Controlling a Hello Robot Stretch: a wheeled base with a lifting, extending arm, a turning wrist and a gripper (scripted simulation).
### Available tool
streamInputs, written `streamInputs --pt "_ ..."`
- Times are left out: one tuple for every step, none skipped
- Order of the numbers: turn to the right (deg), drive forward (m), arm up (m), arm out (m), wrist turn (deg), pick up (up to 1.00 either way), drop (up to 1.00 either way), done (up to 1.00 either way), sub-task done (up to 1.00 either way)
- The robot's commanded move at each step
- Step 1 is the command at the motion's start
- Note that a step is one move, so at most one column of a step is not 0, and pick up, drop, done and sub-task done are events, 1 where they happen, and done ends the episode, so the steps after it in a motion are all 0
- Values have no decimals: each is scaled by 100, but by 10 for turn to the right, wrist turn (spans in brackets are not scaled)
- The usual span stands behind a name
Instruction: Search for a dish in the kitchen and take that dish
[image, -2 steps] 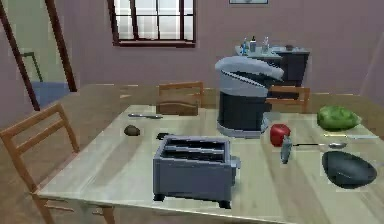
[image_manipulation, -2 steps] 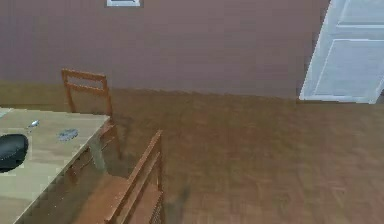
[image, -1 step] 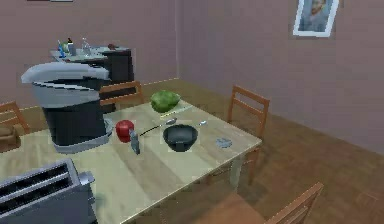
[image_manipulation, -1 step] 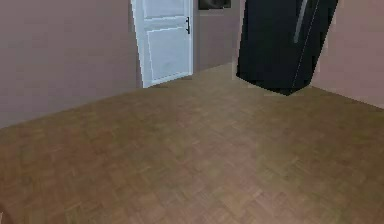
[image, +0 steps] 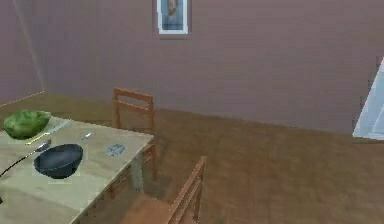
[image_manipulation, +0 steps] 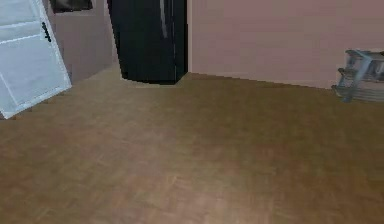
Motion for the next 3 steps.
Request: streamInputs --pt "0 10 0 0 0 0 0 0 0" --pt "-450 0 0 0 0 0 0 0 0" --pt "-450 0 0 0 0 0 0 0 0"
